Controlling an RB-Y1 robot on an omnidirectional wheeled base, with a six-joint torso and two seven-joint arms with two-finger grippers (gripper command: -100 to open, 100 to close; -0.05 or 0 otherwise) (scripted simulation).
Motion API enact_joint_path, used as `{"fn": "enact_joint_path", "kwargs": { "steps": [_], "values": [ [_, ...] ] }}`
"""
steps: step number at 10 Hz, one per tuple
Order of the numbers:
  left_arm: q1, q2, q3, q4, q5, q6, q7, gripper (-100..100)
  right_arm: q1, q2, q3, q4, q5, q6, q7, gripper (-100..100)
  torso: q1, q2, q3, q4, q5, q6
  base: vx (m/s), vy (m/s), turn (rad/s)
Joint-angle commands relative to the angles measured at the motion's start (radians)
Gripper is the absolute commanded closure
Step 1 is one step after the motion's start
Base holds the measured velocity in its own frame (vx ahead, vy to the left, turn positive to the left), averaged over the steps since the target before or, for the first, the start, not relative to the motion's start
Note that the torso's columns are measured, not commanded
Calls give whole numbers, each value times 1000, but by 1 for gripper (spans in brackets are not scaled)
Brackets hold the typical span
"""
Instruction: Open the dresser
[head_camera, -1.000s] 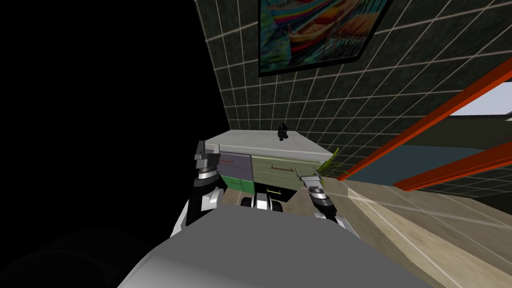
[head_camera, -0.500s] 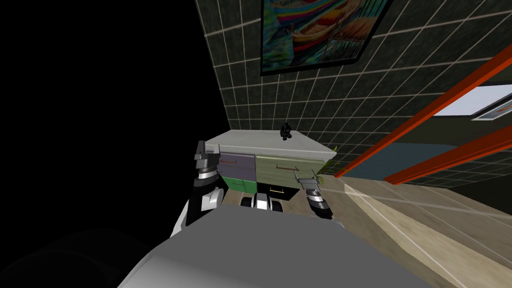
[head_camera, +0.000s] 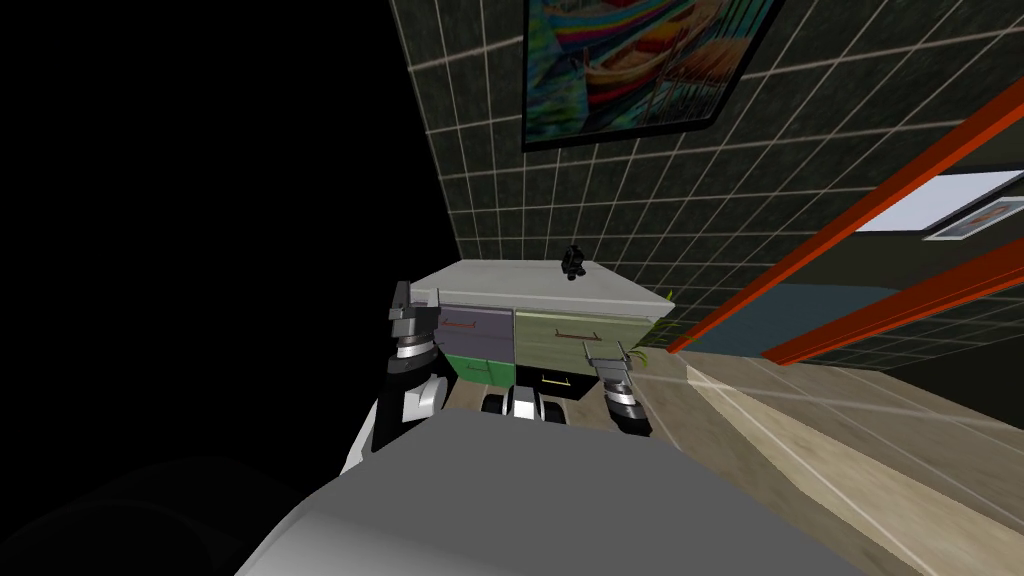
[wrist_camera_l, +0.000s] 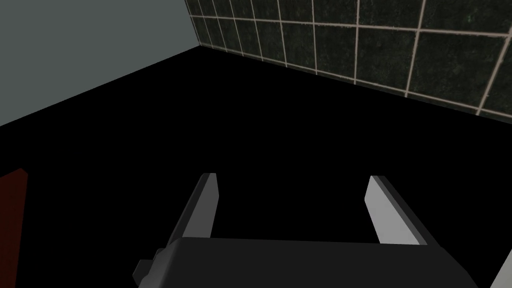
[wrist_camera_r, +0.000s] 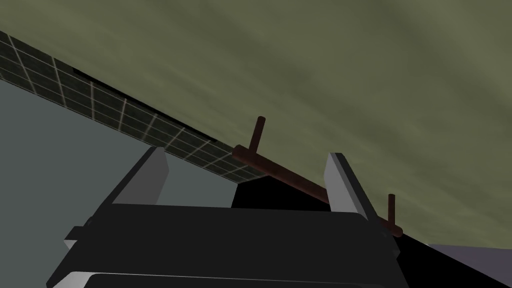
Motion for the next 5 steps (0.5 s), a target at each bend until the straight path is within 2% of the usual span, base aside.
{"fn": "enact_joint_path", "kwargs": {
  "steps": [1,3,4,5],
  "values": [
    [0,0,0,0,0,0,0,0,-20,-20,-5,-35,2,53,-28,-100,1,-1,0,0,0,0,11,42,-7],
    [0,0,0,0,0,0,0,0,-34,-33,-8,-59,3,89,-46,-100,2,0,0,0,1,0,15,41,-5],
    [0,0,0,0,0,0,0,0,-31,-29,-6,-51,3,78,-39,-100,1,0,0,0,0,0,2,15,-13],
    [0,0,0,0,0,0,0,0,-20,-20,-5,-35,2,53,-28,100,0,-1,-1,0,0,-1,-7,-20,17]
  ]
}}
